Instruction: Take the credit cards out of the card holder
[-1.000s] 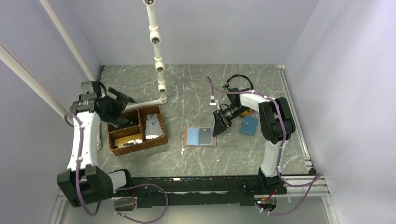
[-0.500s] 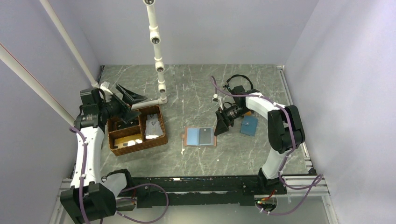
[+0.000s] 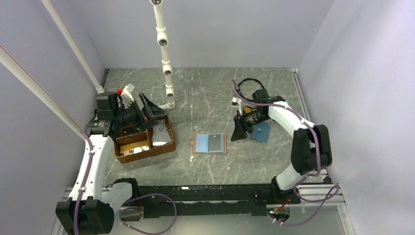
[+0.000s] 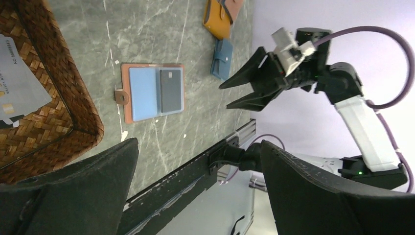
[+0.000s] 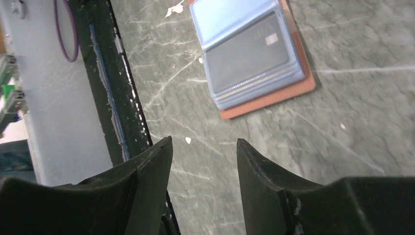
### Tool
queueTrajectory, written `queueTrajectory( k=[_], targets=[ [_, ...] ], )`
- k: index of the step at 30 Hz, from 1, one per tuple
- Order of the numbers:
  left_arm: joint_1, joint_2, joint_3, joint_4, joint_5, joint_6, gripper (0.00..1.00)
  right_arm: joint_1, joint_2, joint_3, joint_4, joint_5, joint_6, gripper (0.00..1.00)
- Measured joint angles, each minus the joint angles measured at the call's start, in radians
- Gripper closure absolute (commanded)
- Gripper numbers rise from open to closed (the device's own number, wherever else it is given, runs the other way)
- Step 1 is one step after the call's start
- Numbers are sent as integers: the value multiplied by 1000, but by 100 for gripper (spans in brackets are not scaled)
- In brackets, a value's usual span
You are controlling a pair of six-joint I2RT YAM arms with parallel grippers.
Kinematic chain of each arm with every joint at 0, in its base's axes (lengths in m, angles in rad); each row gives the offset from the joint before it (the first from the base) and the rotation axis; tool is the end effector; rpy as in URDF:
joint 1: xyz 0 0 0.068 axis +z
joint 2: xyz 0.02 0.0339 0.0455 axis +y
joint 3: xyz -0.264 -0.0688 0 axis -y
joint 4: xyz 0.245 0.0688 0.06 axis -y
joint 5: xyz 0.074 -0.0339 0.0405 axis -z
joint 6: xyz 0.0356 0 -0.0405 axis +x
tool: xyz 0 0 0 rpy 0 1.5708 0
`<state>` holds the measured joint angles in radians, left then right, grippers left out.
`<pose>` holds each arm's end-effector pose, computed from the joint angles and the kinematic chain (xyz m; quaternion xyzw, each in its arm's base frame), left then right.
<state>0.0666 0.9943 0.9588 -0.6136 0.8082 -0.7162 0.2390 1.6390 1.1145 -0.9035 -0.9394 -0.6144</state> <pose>0.2029 -0.0123 0.3265 -0.1525 0.8280 -0.4642 0.2751 0.2785 0.0974 0.2121 -0.3975 0.7963 0.4317 0.1467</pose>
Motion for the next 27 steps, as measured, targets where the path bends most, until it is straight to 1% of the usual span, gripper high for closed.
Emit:
queueTrajectory(
  k=[4,8,12,16,22,27],
  targets=[
    [-43,-7,-5,10,1,41,0,-48,-133,-51,0,31,-4,45],
    [-95,-48,-67,52,7,46,1,-135,-261,-119,15,60,-3,44],
    [-138,-93,-121,72,6,39,1,-239,-321,-146,16,66,-1,44],
    [-182,-137,-140,79,-8,31,1,-323,-354,-151,30,62,14,44],
    [-253,-199,-153,86,-78,-3,0,-352,-385,-165,80,14,52,44],
    [-322,-208,-153,79,-146,-21,1,-354,-416,-175,121,-41,88,42]
  ],
)
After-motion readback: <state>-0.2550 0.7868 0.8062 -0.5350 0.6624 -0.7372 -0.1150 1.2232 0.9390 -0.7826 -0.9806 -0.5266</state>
